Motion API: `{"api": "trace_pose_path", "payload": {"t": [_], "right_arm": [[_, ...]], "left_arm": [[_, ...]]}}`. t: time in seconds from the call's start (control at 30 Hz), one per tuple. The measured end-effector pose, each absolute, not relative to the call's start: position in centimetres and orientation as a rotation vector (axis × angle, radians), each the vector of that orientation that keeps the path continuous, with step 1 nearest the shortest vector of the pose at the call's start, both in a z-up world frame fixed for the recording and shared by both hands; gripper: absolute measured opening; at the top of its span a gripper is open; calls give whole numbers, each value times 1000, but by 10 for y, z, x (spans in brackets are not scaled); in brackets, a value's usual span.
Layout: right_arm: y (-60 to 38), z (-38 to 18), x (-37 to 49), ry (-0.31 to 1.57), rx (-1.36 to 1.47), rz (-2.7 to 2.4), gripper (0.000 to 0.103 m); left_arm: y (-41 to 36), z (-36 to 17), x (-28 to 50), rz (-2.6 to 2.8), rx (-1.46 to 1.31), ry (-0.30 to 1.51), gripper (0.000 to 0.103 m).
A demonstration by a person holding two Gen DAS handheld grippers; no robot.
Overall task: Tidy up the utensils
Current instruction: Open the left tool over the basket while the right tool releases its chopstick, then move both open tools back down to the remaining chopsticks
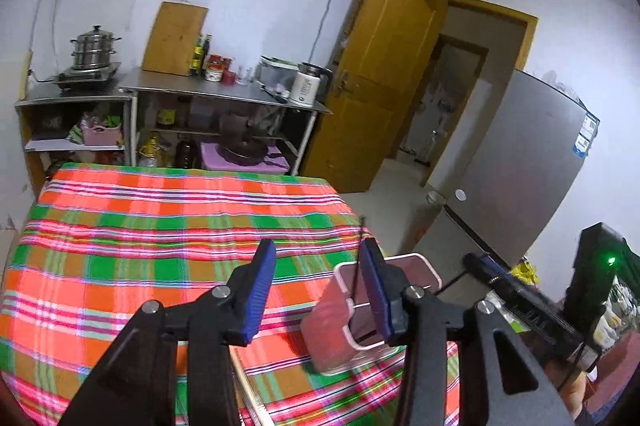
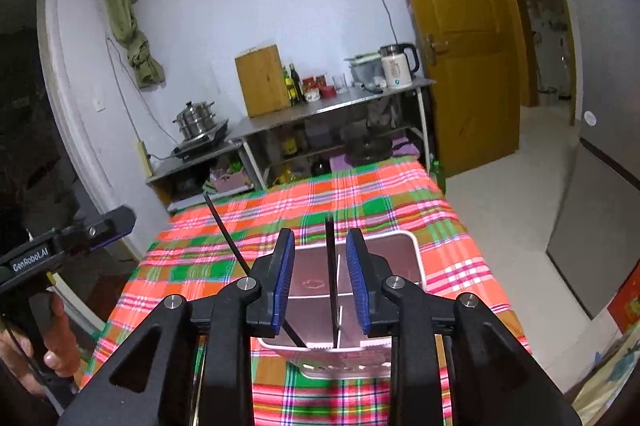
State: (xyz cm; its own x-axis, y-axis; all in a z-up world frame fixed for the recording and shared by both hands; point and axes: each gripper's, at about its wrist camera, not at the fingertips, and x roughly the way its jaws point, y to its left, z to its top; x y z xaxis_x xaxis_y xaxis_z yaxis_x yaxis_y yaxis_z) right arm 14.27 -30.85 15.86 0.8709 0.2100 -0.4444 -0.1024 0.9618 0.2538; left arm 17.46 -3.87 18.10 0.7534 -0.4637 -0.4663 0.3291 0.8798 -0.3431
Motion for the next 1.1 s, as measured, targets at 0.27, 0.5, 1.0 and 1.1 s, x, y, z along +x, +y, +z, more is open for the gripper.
{"api": "trace_pose_path", "payload": {"t": [0.27, 0.5, 1.0, 1.1], "right_arm": [[-294, 166, 112, 432, 200, 180, 28], [-270, 150, 98, 471, 173, 258, 28], [-205, 62, 117, 701, 136, 409, 28], [-197, 50, 121, 729, 129, 424, 27]], "left_arm": [[-2, 156, 148, -355, -235, 580, 46], [26, 116, 136, -280, -262, 646, 45], [38, 14, 148, -176, -254, 878, 30], [34, 1, 158, -169, -250, 906, 30]]}}
